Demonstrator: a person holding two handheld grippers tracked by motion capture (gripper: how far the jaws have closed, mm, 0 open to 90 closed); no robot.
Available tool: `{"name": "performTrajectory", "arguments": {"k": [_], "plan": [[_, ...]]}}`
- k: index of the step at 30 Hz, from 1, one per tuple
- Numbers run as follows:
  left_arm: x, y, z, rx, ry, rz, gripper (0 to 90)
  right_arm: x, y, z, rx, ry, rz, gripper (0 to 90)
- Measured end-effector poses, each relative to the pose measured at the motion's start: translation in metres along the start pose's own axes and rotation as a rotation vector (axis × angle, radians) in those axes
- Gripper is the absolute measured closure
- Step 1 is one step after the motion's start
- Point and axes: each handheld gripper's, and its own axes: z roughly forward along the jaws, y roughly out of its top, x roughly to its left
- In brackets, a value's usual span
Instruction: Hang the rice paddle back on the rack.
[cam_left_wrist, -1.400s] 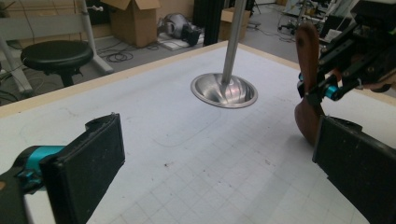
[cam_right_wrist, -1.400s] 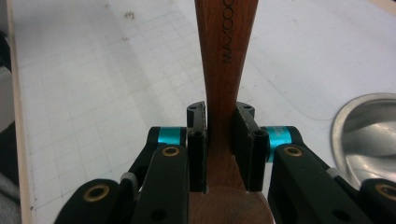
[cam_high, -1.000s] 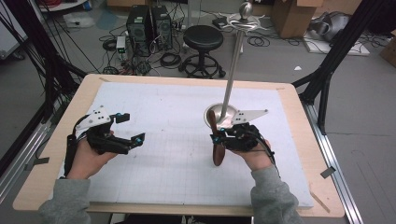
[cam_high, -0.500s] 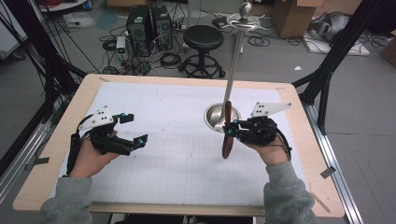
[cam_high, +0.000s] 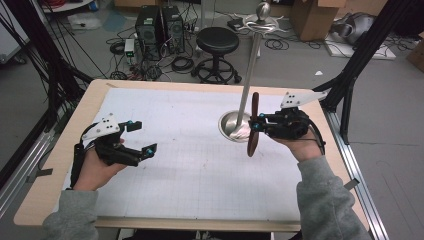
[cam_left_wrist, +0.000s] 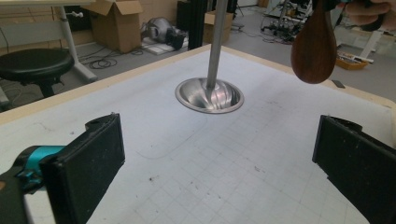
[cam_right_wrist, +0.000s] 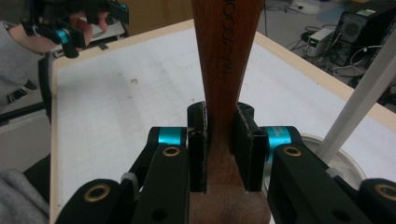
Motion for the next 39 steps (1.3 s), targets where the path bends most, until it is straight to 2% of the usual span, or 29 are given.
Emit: {"name": "performTrajectory", "arguments": {"k": [6,12,16,19,21,25,30,35,39], "plan": [[0.003,-0.001,-0.004,-0.010,0.008,-0.007,2.7,-0.005,0.014,-0.007,-0.026,-0.004,0.000,76.7],[0.004,-0.002,-0.007,-0.027,0.047,0.014,2.7,-0.013,0.024,-0.014,-0.033,-0.023,0.026,76.7],[0.002,-0.006,-0.004,0.006,0.040,0.019,2.7,-0.021,0.028,-0.017,-0.043,-0.032,0.023,76.7],[0.002,-0.007,-0.003,0.008,0.037,0.016,2.7,-0.025,0.032,-0.021,-0.056,-0.040,0.021,76.7],[0.003,-0.007,-0.004,0.004,0.041,0.010,2.7,-0.028,0.034,-0.023,-0.040,-0.070,0.024,76.7],[0.004,-0.008,-0.007,0.005,0.045,0.005,2.7,-0.031,0.037,-0.027,-0.039,-0.081,0.020,76.7],[0.002,-0.009,-0.006,0.031,0.038,0.005,2.7,-0.037,0.043,-0.032,-0.056,-0.095,0.018,76.8],[0.003,-0.010,-0.009,0.030,0.043,-0.003,2.7,-0.043,0.052,-0.036,-0.051,-0.116,0.012,76.8],[0.005,-0.010,-0.013,0.026,0.050,-0.006,2.7,-0.048,0.058,-0.039,-0.065,-0.126,0.028,76.8]]}}
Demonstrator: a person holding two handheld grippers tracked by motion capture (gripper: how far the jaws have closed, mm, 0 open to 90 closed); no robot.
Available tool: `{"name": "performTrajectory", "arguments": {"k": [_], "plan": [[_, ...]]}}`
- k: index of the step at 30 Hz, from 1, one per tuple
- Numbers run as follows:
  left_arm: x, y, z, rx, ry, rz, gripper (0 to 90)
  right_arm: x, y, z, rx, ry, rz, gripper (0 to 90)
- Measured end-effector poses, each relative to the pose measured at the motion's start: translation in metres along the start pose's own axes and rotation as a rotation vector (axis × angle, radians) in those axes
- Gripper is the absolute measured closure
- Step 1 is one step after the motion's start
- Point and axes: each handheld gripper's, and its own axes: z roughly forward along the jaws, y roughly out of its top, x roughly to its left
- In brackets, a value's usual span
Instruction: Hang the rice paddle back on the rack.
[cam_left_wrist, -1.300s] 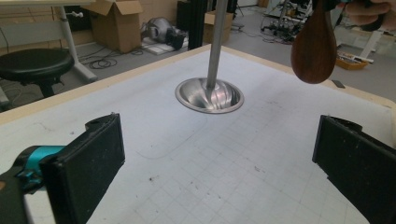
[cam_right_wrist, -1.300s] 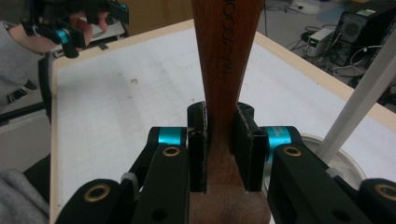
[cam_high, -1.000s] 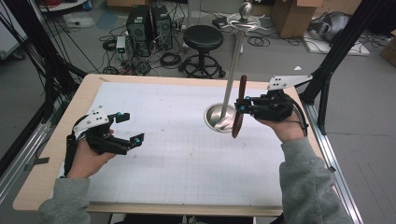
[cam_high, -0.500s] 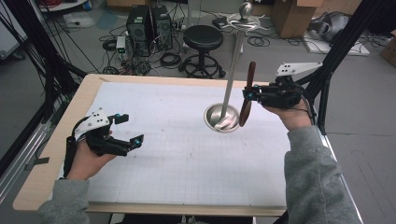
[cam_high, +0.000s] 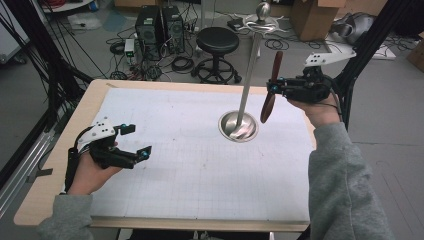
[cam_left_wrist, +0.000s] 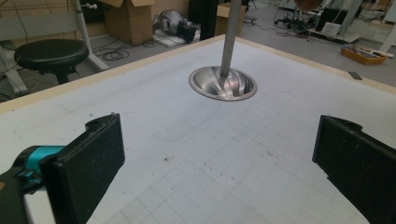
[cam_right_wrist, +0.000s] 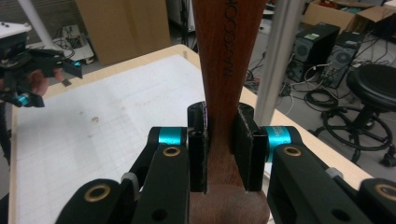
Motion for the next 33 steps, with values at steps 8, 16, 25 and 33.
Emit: {"name": "performTrajectory", "arguments": {"k": [8,16,25,33], "plan": [[0.004,-0.003,-0.004,-0.006,0.018,-0.009,2.7,-0.006,0.004,-0.002,-0.020,-0.019,0.015,76.7],[0.005,-0.004,-0.007,-0.009,0.019,-0.018,2.7,-0.018,0.007,-0.003,-0.047,-0.052,0.033,76.8],[0.007,-0.006,-0.010,-0.007,0.030,-0.023,2.7,-0.022,0.012,-0.005,-0.066,-0.069,0.038,76.8],[0.008,-0.005,-0.013,-0.009,0.036,-0.023,2.7,-0.025,0.023,-0.011,-0.070,-0.092,0.033,76.8]]}}
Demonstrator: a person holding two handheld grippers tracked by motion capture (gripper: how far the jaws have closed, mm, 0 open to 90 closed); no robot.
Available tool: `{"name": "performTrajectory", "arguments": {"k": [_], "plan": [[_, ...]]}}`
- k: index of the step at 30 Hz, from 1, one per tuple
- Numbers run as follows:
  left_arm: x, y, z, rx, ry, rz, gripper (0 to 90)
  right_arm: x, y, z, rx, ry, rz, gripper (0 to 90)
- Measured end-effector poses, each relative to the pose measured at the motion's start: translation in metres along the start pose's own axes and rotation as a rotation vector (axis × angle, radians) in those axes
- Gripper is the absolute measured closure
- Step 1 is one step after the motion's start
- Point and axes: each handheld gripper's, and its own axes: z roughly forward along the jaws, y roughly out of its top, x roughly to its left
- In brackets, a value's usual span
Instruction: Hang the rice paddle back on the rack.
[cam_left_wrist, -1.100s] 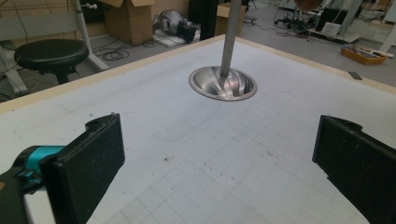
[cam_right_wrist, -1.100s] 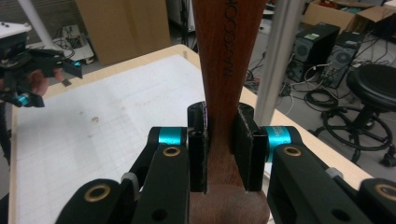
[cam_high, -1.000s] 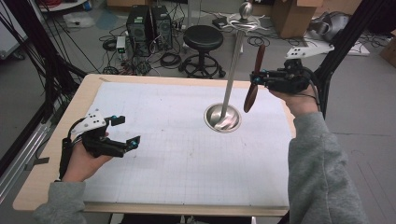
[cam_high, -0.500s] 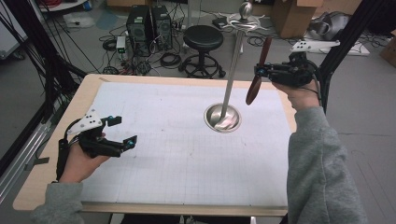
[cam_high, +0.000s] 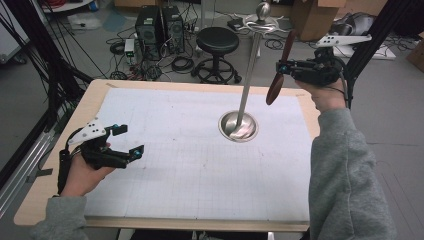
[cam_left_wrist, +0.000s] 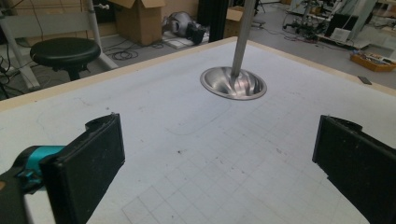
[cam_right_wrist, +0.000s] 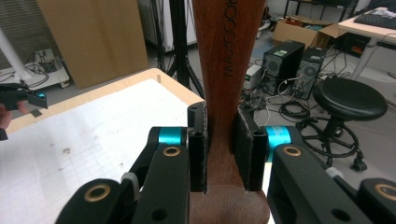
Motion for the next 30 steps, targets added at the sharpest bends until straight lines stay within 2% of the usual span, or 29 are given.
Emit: {"name": "performTrajectory", "arguments": {"k": [7,12,25,30], "plan": [[0.000,0.002,-0.003,-0.007,0.003,0.008,2.7,-0.006,0.002,-0.002,-0.005,-0.013,0.012,76.8],[0.000,0.003,-0.004,-0.009,0.007,0.011,2.7,-0.011,0.002,0.003,-0.011,-0.015,0.027,76.8],[0.001,0.003,-0.007,-0.019,0.011,0.010,2.7,-0.009,0.007,0.009,-0.028,0.000,0.027,76.8],[0.001,0.004,-0.008,-0.026,0.015,0.012,2.7,-0.009,0.006,0.011,-0.017,0.003,0.031,76.8]]}}
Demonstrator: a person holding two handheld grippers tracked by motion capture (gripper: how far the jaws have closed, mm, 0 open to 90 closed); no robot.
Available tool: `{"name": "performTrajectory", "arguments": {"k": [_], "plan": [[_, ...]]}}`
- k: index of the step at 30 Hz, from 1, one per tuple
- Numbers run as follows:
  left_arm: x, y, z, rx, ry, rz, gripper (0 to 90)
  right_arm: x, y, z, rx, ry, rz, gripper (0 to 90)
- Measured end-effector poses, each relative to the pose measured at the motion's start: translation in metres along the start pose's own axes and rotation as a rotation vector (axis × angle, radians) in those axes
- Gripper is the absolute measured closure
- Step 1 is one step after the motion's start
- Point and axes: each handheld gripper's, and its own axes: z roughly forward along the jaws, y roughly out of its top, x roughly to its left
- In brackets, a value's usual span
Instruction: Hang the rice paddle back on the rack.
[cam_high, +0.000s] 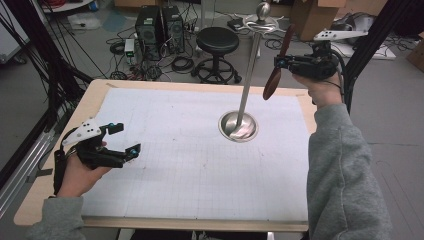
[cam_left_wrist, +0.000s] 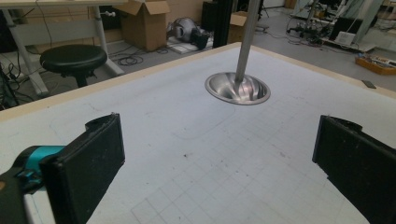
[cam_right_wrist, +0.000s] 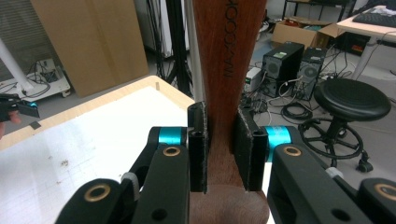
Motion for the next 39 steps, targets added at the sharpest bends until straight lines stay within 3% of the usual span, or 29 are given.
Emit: {"name": "performTrajectory", "arguments": {"k": [39], "plan": [[0.004,-0.001,-0.009,-0.006,0.012,-0.015,2.7,0.002,0.000,0.016,0.005,0.020,-0.008,76.8]]}}
